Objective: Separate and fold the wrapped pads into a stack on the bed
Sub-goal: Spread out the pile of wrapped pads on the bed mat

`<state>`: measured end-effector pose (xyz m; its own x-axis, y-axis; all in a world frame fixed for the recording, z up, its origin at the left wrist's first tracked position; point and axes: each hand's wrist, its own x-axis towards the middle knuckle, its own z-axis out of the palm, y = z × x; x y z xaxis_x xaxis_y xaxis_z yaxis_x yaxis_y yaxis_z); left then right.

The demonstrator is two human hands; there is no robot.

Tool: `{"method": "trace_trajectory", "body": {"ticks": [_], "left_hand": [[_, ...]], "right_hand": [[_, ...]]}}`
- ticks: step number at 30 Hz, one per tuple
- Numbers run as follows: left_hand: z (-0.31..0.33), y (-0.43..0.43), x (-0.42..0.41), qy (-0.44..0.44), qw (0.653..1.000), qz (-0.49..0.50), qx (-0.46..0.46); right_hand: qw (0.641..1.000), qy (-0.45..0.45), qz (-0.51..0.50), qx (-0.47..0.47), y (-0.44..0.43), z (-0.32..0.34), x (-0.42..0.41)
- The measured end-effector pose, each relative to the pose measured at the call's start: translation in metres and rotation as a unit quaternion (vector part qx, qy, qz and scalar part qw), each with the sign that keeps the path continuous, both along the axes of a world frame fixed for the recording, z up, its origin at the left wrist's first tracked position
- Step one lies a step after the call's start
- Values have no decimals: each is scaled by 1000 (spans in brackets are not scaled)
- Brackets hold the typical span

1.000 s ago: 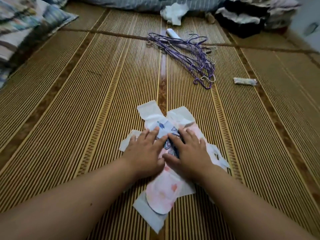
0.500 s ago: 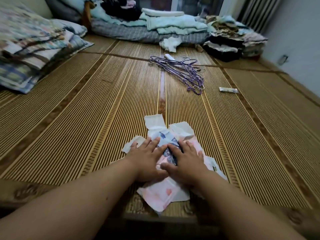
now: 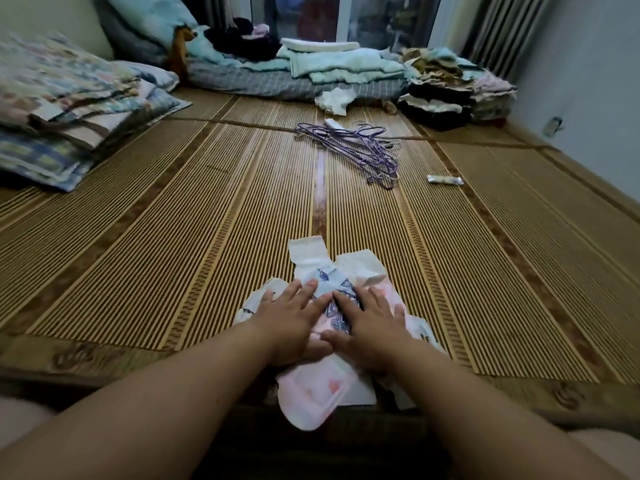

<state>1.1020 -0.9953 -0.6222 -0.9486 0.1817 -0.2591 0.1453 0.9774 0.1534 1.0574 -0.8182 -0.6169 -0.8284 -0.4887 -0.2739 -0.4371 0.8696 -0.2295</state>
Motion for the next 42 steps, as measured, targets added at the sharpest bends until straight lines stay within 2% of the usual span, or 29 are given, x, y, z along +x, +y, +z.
{"method": "trace_trajectory", "body": {"ticks": [5,9,11,15,20,23,26,31,33,35,37,40,41,42], "left_hand": [[4,-4,-15,-17,1000,-8,18],[8,-12,-16,10,996,24,81],[13,-21,-17,41,992,57,105],[21,-34,-29,36,987,101,116],[21,-29,-41,34,988,98,116],[21,-26,-46,24,991,91,99],[22,-24,-47,26,989,99,109],[37,-12,-51,69,950,160,259],[50,-7,-51,70,927,166,330],[63,-3,-49,37,886,150,437],[75,2,-45,-25,811,144,566],[85,9,-45,-118,650,178,729],[89,11,-45,-142,606,182,761],[92,12,-46,-158,586,187,772]], "right_hand": [[999,-11,-17,-27,-2,5,-11],[981,69,-70,-165,-3,23,-27],[975,89,-67,-195,-7,30,-38],[979,62,-35,-189,-30,41,-61],[999,16,-29,-42,-59,40,-86],[996,-35,-46,-70,-60,40,-91],[995,-5,-52,-84,-53,46,-92],[979,-10,-62,-192,-36,76,-82],[965,-28,-71,-251,-30,98,-77],[949,-43,-73,-303,-23,122,-72],[934,-52,-66,-346,-17,145,-67],[905,-93,-49,-413,-7,176,-60],[898,-102,-42,-426,-4,184,-59],[893,-109,-36,-436,-2,191,-58]]}}
